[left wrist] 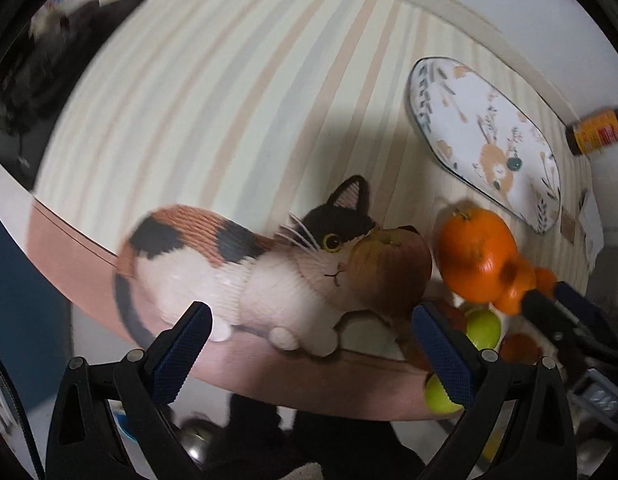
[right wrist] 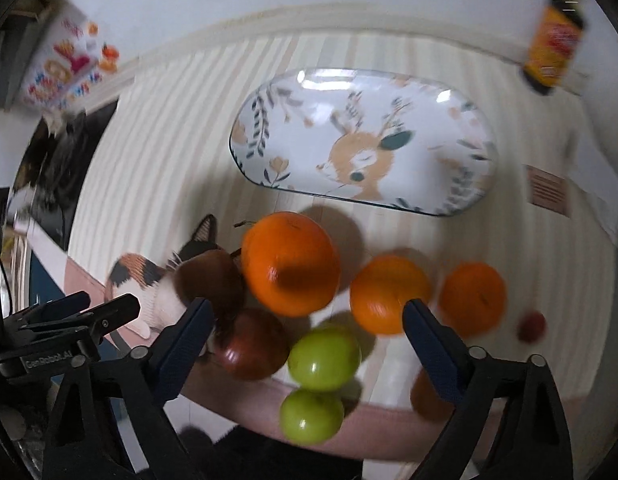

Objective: Organize fruits
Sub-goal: 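Grasp a red apple with the left tool while the right tool grasps an orange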

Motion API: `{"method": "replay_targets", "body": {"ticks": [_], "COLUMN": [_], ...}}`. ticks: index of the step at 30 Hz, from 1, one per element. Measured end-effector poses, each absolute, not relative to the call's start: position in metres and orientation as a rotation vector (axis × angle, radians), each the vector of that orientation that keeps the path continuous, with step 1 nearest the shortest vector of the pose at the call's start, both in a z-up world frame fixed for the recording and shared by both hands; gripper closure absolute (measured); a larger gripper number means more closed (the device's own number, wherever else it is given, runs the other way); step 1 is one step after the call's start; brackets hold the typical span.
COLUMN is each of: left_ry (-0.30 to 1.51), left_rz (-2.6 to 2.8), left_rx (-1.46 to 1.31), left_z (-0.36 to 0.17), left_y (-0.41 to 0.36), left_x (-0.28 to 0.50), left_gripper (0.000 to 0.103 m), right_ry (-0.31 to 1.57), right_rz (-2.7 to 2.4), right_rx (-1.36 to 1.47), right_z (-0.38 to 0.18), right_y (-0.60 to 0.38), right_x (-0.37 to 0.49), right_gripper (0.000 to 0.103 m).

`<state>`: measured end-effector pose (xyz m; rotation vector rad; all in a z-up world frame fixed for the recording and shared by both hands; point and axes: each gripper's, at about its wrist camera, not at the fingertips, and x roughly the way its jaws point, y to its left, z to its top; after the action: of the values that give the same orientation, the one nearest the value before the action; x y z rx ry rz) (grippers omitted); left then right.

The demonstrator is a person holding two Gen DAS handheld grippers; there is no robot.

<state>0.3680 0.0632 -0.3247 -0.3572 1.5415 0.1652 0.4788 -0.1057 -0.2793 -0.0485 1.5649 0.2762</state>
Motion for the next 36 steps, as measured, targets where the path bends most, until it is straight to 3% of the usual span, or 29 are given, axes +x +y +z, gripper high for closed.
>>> {"method": "replay_targets", "body": {"ticks": [9, 11, 16, 19, 21, 22, 36], "left_ry": [1.627, 1.65, 1.677, 1.695, 1.708, 1.718, 1.689], "left_rz": [0.163, 0.136, 0.095, 0.064, 0.04, 0.039, 0.091], "left_rx": [-0.622, -0.665, -0.694, -0.705, -0.714, -0.701, -0.558], "left_z": [-0.356, -0.362, -0.373, -0.379, -0.384, -0.386, -0.375], "left_y": [0.075, 0.072, 0.059, 0.052, 0.047, 0.043, 0.062], "left_x": [0.391, 0.395, 0.406, 0.414, 0.417, 0.418, 0.432], "left_gripper": [0.001, 0.001, 0.002, 0.014, 0.034, 0.038, 0.038], "right_ry": [1.721, 1.736, 1.76, 1.759, 1.76, 1.76, 1.76], "right_rz": [0.497, 0.517, 0.53, 0.521, 0.521, 0.52, 0.454], "right_rx": [-0.171, -0.202, -0.196, -0.199, -0.2, -0.204, -0.22], "right_z": [-0.352, -0.355, -0.358, -0.357, -0.357, -0.357, -0.356], "right_y": [-0.068, -0.06, -0.063, -0.068, -0.069, -0.068, -0.061], "right_x": [0.507, 0.503, 0.503, 0.502, 0.501, 0.501, 0.505], "right_gripper": [0.008, 0.022, 0.023, 0.023, 0.023, 0.023, 0.022]}}
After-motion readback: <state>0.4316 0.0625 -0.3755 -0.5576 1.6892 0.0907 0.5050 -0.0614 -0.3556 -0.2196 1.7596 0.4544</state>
